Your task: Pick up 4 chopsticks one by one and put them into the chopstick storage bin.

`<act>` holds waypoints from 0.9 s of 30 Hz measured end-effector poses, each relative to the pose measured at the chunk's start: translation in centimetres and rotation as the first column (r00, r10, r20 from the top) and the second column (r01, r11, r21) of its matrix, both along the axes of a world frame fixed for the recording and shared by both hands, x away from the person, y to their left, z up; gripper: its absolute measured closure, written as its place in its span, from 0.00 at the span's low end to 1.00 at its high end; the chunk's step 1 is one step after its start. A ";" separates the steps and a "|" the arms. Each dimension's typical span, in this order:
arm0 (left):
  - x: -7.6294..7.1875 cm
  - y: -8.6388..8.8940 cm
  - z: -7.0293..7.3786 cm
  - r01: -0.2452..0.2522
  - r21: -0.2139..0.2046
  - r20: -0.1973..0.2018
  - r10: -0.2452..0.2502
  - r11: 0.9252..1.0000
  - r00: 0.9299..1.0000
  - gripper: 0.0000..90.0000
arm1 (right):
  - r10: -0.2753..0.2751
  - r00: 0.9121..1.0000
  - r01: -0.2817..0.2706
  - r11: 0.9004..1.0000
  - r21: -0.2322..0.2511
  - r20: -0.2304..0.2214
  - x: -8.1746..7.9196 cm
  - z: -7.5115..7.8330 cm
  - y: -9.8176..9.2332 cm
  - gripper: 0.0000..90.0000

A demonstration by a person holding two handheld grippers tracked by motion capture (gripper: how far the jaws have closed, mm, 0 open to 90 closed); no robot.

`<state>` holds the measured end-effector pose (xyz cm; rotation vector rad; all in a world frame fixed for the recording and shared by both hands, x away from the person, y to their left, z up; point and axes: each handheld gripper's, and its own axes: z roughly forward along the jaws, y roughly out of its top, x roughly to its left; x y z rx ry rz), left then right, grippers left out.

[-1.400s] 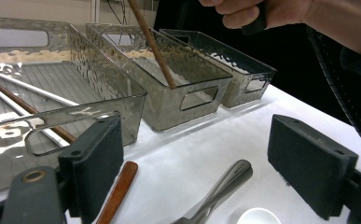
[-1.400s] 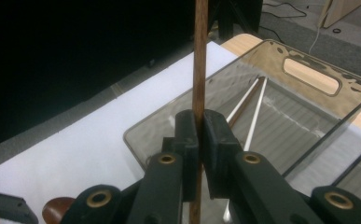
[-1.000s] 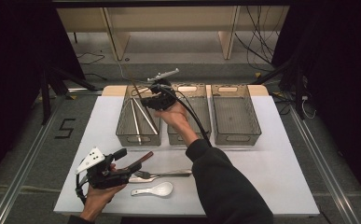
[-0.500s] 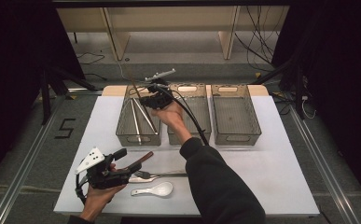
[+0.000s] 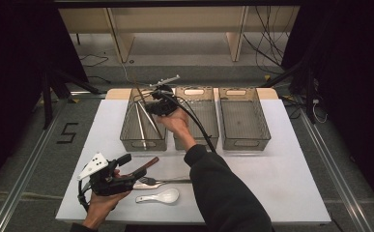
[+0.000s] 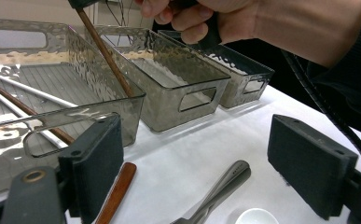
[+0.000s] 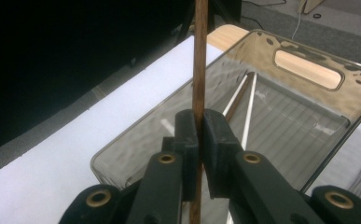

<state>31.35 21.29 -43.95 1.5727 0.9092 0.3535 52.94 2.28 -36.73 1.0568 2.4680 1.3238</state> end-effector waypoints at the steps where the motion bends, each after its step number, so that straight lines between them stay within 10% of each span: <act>1: 0.0 0.0 0.0 0.000 0.000 0.000 0.000 1.000 1.000 0.20 | -0.002 1.000 0.002 1.000 -0.001 -0.003 0.0 -0.1 0.0 0.95; 11: 0.0 0.0 0.0 0.003 0.004 -0.002 -0.003 1.000 1.000 0.20 | -0.031 0.999 0.030 0.999 -0.021 -0.039 0.3 -1.2 -0.3 0.94; 27: 0.0 0.0 0.0 0.004 0.004 -0.003 -0.004 1.000 1.000 0.20 | -0.007 0.998 0.006 1.000 -0.025 -0.061 -0.2 -0.7 -1.0 0.64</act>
